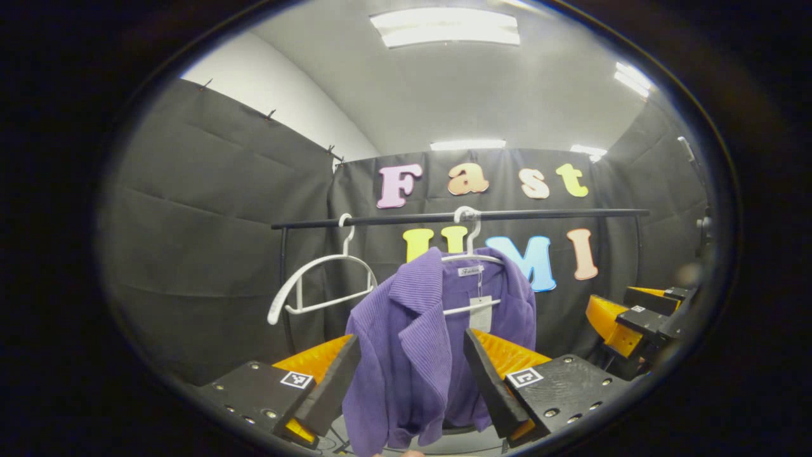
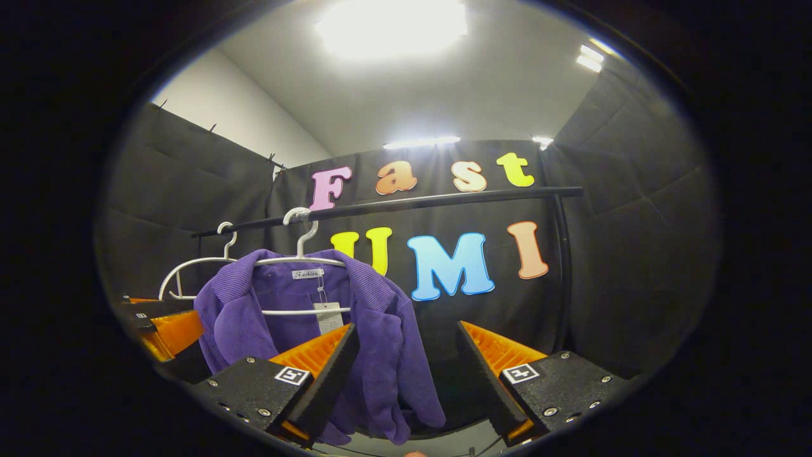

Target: Grasp the clothes on the hanger with both hands and then place them into the laundry hamper below.

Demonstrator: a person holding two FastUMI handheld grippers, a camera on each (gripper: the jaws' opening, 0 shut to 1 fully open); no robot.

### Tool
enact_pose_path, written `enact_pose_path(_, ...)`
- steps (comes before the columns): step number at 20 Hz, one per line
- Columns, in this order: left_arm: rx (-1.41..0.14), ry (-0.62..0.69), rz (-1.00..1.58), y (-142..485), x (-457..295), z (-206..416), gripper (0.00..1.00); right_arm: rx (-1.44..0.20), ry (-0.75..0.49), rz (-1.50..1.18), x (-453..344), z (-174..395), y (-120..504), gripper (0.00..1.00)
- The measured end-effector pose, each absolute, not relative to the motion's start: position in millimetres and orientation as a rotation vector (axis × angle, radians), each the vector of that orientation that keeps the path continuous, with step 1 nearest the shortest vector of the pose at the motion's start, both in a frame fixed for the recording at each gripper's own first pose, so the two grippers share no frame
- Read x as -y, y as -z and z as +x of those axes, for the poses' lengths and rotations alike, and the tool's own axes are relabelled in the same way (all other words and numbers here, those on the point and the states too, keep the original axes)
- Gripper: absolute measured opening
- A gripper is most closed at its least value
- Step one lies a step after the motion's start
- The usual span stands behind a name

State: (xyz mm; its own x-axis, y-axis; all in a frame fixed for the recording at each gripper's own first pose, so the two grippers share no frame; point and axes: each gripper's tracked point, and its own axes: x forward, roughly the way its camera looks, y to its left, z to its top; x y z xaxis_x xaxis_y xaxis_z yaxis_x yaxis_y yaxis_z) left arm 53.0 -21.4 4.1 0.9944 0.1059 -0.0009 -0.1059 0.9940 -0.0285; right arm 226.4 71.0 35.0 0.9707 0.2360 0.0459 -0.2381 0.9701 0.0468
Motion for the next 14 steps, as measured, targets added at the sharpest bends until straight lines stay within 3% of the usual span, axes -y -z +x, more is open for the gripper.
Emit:
enact_pose_path(1, -0.008, -0.111, -0.030, 0, 24, 62, 0.99, 0.034, -0.253, 0.055, -75, 236, -33, 0.94)
enact_pose_path(3, -0.025, -0.122, -0.032, 8, 28, 75, 0.99, 0.027, -0.279, 0.054, -82, 249, -28, 0.94)
enact_pose_path(4, -0.030, -0.126, -0.031, 11, 30, 82, 0.94, 0.025, -0.293, 0.052, -86, 255, -26, 0.95)
enact_pose_path(6, -0.033, -0.136, -0.028, 15, 34, 95, 0.99, 0.022, -0.322, 0.047, -95, 269, -21, 0.94)
enact_pose_path(7, -0.039, -0.142, -0.023, 18, 35, 101, 0.94, 0.019, -0.337, 0.045, -99, 275, -18, 0.94)
enact_pose_path(8, -0.047, -0.150, -0.016, 22, 36, 108, 0.99, 0.016, -0.351, 0.043, -104, 282, -15, 0.94)
enact_pose_path(11, -0.068, -0.177, 0.014, 32, 39, 127, 0.99, 0.007, -0.396, 0.052, -116, 301, -6, 0.94)
enact_pose_path(12, -0.075, -0.185, 0.020, 36, 40, 133, 0.94, 0.003, -0.410, 0.055, -120, 308, -3, 0.94)
enact_pose_path(14, -0.083, -0.199, 0.025, 42, 41, 143, 0.99, -0.003, -0.437, 0.062, -129, 321, 3, 0.94)
